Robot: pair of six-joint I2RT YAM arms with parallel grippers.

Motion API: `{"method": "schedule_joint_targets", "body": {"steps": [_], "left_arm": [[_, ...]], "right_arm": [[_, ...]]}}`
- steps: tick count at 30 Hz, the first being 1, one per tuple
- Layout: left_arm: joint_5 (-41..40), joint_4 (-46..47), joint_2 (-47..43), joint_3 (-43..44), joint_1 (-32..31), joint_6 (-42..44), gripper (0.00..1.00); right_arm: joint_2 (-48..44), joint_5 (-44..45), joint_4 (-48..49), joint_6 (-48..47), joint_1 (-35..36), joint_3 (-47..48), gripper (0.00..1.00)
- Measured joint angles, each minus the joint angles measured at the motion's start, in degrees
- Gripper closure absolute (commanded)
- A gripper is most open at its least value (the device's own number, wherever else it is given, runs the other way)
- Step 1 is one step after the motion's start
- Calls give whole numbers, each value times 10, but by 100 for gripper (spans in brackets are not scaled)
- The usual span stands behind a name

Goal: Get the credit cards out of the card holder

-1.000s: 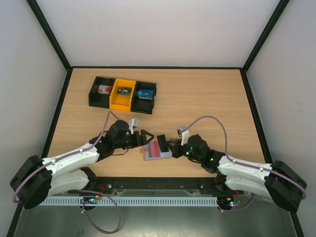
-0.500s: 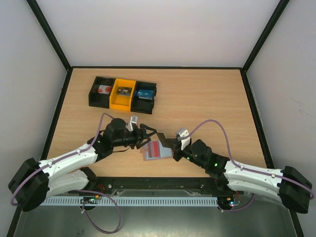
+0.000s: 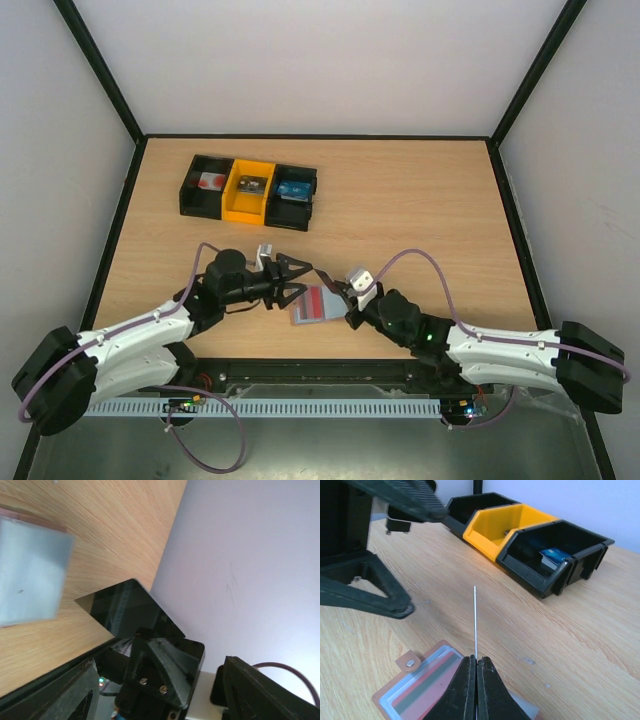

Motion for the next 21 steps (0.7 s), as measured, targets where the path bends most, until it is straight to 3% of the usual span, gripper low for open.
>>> {"method": "schedule_joint_targets", "body": {"steps": [6, 12, 21], "left_arm": [[12, 52, 25, 0, 0, -34, 39], [31, 91, 54, -3, 0, -55, 52], [47, 104, 73, -12, 0, -63, 62]], "right_arm": [[14, 45, 23, -45, 49, 0, 98], [44, 98, 33, -95, 89, 2, 98], [106, 170, 55, -144, 142, 31, 98]]}}
